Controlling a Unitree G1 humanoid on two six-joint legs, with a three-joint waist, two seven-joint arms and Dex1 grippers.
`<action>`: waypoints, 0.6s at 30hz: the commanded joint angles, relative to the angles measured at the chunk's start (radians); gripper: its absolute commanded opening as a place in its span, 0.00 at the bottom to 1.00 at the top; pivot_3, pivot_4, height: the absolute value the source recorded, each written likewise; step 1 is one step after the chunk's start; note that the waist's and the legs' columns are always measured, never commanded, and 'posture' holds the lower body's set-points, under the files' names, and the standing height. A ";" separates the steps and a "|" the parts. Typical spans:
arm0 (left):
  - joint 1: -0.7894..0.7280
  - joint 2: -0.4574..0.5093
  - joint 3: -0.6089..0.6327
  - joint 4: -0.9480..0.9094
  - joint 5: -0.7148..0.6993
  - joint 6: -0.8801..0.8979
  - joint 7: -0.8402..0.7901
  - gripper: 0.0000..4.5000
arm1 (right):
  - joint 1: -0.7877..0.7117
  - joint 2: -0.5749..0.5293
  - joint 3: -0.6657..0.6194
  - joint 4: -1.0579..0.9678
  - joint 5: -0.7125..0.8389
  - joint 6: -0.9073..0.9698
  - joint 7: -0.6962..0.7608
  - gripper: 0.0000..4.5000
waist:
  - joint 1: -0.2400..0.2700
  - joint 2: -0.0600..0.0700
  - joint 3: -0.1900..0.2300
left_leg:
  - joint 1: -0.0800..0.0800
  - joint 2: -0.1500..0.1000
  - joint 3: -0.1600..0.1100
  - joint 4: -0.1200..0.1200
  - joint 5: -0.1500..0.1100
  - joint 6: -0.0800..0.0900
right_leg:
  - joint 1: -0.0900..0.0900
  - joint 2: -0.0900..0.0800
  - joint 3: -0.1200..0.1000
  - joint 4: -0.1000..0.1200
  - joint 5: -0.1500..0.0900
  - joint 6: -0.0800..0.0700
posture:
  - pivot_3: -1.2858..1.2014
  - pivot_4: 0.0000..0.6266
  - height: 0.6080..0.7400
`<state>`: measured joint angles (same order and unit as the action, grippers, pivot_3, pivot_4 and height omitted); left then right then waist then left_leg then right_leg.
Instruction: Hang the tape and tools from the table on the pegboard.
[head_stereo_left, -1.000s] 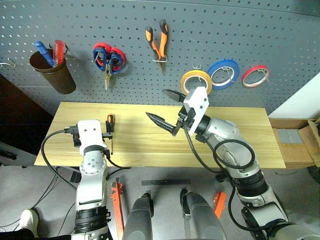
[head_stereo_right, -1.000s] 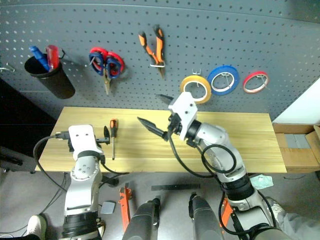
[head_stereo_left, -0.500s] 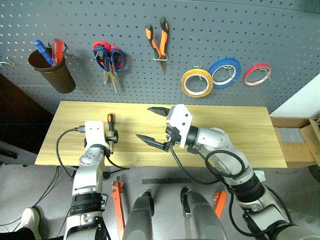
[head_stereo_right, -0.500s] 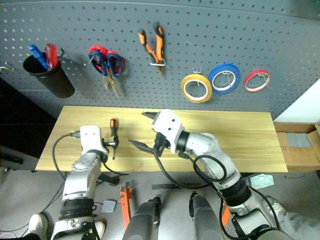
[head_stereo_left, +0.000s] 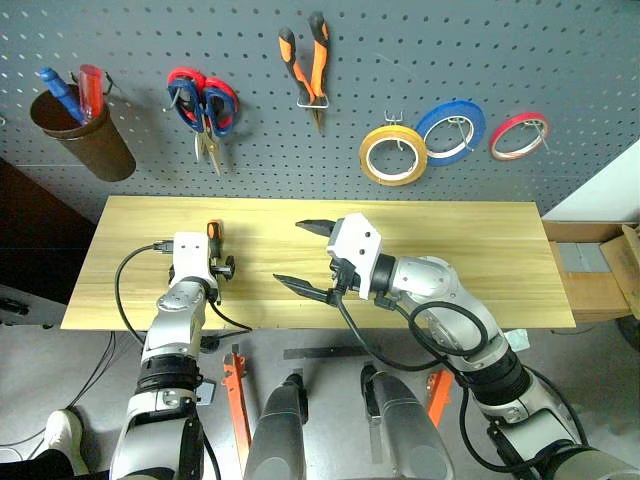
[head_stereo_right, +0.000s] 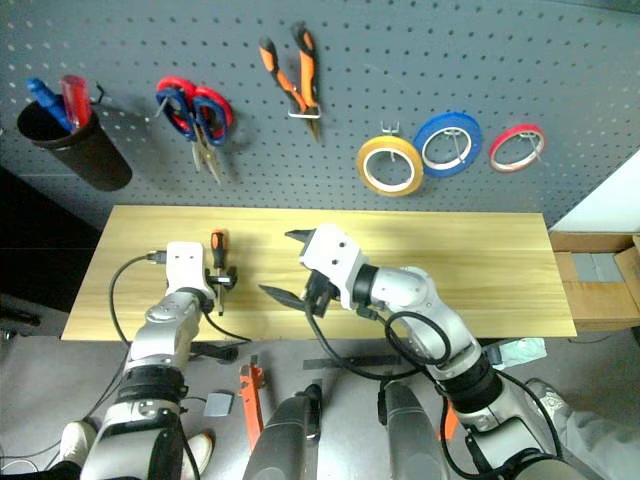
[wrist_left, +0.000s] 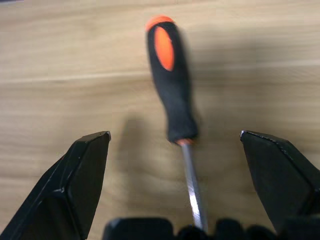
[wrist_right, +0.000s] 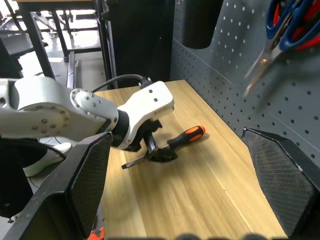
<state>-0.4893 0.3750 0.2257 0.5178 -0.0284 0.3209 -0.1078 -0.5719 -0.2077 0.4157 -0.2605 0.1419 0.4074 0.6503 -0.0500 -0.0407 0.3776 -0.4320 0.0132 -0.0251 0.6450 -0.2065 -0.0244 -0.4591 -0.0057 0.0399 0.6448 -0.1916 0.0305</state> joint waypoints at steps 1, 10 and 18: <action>-0.022 0.025 -0.009 0.049 -0.003 -0.019 -0.030 0.99 | -0.017 0.013 -0.007 -0.026 0.004 0.004 0.001 1.00 | 0.000 0.000 0.002 | 0.000 0.000 0.000 0.000 0.000 0.000 | 0.000 0.000 0.000 0.000 0.000 0.000 | 0.48 0.72 1.00; -0.150 0.048 -0.030 0.240 -0.002 -0.084 -0.090 0.99 | -0.035 -0.021 0.014 -0.008 -0.030 0.030 0.030 1.00 | -0.004 0.001 0.011 | 0.000 -0.001 0.002 0.000 0.000 0.000 | 0.000 0.000 0.000 0.000 0.000 0.001 | 0.47 0.73 1.00; -0.206 0.060 -0.037 0.330 0.004 -0.132 -0.093 0.96 | -0.036 -0.013 0.010 0.000 -0.043 0.032 0.032 1.00 | -0.009 0.002 0.016 | -0.001 0.000 0.002 -0.002 0.000 -0.001 | -0.003 0.000 0.001 -0.001 -0.001 0.002 | 0.47 0.72 1.00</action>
<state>-0.7037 0.4183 0.2000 0.8299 -0.0320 0.2039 -0.1960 -0.6030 -0.2288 0.4212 -0.2334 0.0993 0.4439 0.6771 -0.0586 -0.0392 0.3937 -0.4333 0.0128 -0.0232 0.6432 -0.2067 -0.0250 -0.4618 -0.0059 0.0404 0.6443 -0.1927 0.0324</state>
